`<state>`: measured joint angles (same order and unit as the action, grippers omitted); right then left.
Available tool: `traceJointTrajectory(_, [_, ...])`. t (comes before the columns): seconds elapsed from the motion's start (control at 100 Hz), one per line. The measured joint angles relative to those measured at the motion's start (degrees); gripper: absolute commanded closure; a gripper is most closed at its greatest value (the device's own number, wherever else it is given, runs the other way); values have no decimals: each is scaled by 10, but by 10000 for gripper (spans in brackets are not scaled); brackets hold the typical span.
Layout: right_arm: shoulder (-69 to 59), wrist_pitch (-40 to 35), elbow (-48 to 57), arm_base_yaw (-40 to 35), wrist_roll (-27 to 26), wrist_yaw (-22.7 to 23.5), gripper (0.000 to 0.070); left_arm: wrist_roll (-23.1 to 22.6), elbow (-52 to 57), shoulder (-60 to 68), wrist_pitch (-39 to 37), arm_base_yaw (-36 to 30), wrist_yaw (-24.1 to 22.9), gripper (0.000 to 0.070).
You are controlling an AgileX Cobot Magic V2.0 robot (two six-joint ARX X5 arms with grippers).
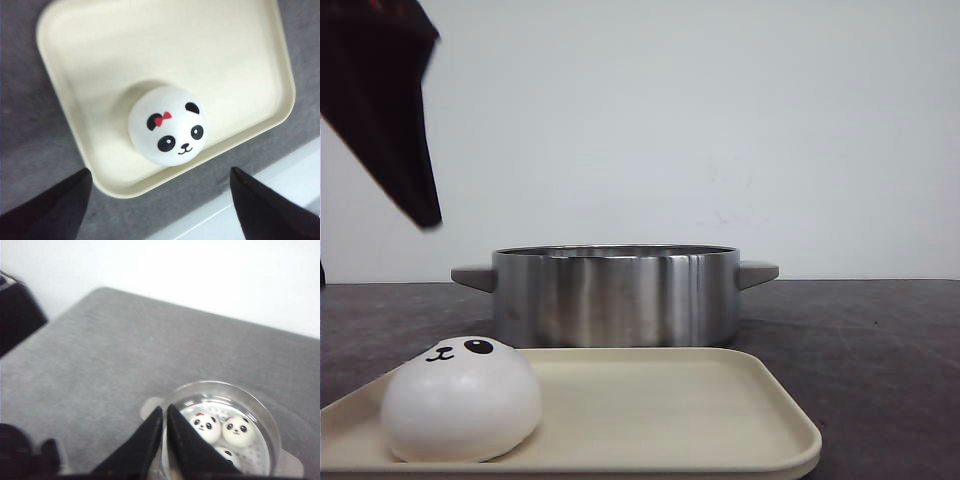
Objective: Steam buns
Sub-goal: 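Lower the left gripper onto the last bun on the tray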
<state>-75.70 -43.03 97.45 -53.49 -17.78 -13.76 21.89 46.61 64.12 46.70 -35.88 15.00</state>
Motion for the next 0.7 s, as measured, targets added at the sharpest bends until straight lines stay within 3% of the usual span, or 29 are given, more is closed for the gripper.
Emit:
traceJointTrajectory(0.25, [5,0,0,-19,-5,-10,694,6,0,81,-59,-40,0,184])
traceJointTrajectory(0.7, [5,0,0,-31,-6,-11,694,15,0,185,-93,-68,-4,189])
